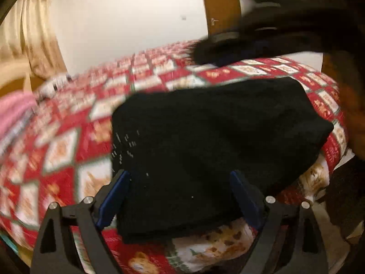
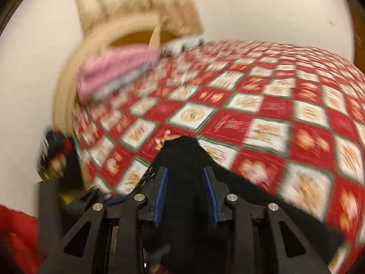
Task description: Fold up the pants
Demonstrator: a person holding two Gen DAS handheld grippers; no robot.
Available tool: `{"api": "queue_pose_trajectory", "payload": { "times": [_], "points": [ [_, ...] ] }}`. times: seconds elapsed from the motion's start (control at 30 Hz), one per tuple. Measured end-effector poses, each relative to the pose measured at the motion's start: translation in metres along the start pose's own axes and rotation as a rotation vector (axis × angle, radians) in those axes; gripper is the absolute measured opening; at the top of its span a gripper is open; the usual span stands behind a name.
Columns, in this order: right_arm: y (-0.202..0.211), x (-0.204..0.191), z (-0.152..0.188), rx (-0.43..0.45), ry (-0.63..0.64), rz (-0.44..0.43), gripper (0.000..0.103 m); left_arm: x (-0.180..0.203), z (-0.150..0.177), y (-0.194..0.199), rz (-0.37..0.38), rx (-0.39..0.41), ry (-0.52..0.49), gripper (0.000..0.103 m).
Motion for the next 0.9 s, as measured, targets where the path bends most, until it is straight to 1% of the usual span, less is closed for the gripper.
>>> {"api": "queue_pose_trajectory", "payload": {
  "times": [0.03, 0.07, 0.1, 0.13, 0.17, 0.2, 0.23, 0.27, 0.3, 0.37, 0.4, 0.47, 0.53, 0.6, 0.63, 0.73, 0.8, 0.9],
  "points": [
    [-0.017, -0.002, 0.000, -0.028, 0.016, 0.007, 0.034, -0.003, 0.003, -0.003, 0.024, -0.005, 0.046, 0.093],
    [-0.044, -0.004, 0.004, -0.079, 0.020, -0.004, 0.034, -0.005, 0.003, -0.004, 0.033, -0.008, 0.062, 0.093],
    [-0.065, -0.003, 0.008, -0.120, 0.017, -0.006, 0.037, -0.006, 0.002, -0.005, 0.039, -0.008, 0.070, 0.094],
    [-0.078, -0.001, 0.008, -0.104, 0.027, -0.002, 0.043, -0.008, 0.003, -0.006, 0.034, -0.008, 0.078, 0.094],
    [-0.085, 0.004, 0.001, -0.076, 0.033, 0.016, 0.063, -0.010, 0.003, -0.007, 0.027, -0.006, 0.085, 0.095],
    [-0.094, 0.014, 0.002, -0.099, -0.016, 0.025, 0.072, -0.011, 0.003, -0.008, 0.032, -0.010, 0.090, 0.095],
    [-0.098, 0.022, 0.001, -0.098, -0.113, -0.010, 0.072, -0.011, 0.004, -0.009, 0.029, -0.012, 0.090, 0.096],
    [-0.098, 0.026, 0.000, -0.095, -0.150, -0.022, 0.072, -0.011, 0.004, -0.009, 0.031, -0.009, 0.089, 0.096],
    [-0.096, 0.027, 0.001, -0.090, -0.154, -0.024, 0.072, -0.011, 0.005, -0.009, 0.032, -0.007, 0.087, 0.097],
    [-0.092, 0.022, 0.002, -0.077, -0.118, -0.004, 0.072, -0.009, 0.005, -0.011, 0.030, -0.010, 0.082, 0.098],
    [-0.088, 0.020, 0.002, -0.066, -0.112, 0.012, 0.072, -0.008, 0.005, -0.011, 0.027, -0.011, 0.080, 0.099],
    [-0.076, 0.021, -0.001, -0.034, -0.144, 0.018, 0.072, -0.008, 0.005, -0.010, 0.025, -0.009, 0.080, 0.099],
    [-0.055, 0.027, -0.011, 0.047, -0.212, -0.003, 0.072, -0.009, 0.004, -0.008, 0.027, -0.009, 0.081, 0.099],
    [-0.028, 0.039, -0.018, 0.110, -0.250, 0.029, 0.073, -0.011, 0.004, -0.008, 0.029, -0.010, 0.078, 0.099],
    [-0.009, 0.049, -0.019, 0.138, -0.263, 0.069, 0.073, -0.011, 0.004, -0.008, 0.028, -0.011, 0.078, 0.099],
    [0.036, 0.075, -0.010, 0.181, -0.289, 0.166, 0.073, -0.011, 0.003, -0.008, 0.023, -0.012, 0.077, 0.099],
    [0.074, 0.100, 0.010, 0.203, -0.323, 0.264, 0.074, -0.012, 0.002, -0.008, 0.018, -0.013, 0.072, 0.099],
    [0.112, 0.127, 0.044, 0.217, -0.385, 0.359, 0.074, -0.010, 0.001, -0.006, 0.014, -0.015, 0.069, 0.099]
  ]
}}
Point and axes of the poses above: each gripper's, at about its wrist camera, not at the fingertips, and y roughly against the way its jaws point, x to its right, z to its underside, the point moved 7 cm from there along -y, roughly the way its jaws point, and after that the axes turned 8 degrees about x, right-handed, at the moved point
